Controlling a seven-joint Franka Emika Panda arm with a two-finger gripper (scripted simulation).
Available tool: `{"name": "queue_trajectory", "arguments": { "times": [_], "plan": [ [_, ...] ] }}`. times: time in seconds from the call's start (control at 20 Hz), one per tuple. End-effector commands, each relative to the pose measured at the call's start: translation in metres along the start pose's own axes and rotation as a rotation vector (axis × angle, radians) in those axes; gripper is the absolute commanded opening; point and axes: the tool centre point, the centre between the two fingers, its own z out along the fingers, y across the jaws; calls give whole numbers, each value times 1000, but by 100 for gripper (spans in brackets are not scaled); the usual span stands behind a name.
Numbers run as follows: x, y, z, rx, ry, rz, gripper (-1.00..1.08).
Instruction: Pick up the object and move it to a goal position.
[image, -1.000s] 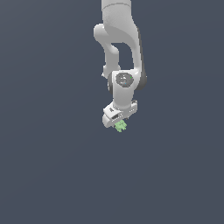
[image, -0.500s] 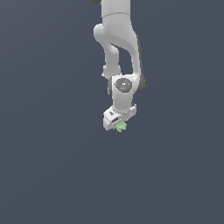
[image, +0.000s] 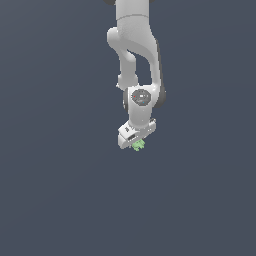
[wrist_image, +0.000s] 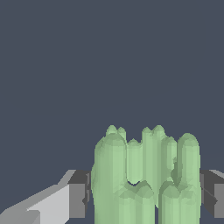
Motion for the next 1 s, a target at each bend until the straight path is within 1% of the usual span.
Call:
{"name": "queue_trajectory", "arguments": {
  "times": [0.0,0.4,0.95],
  "plan": [
    [-1,0,-1,0,0,0,-100],
    [-14,-2,-18,0,0,0,-100],
    [-53,-7,-69,0,-1,-1,-100]
  ]
}}
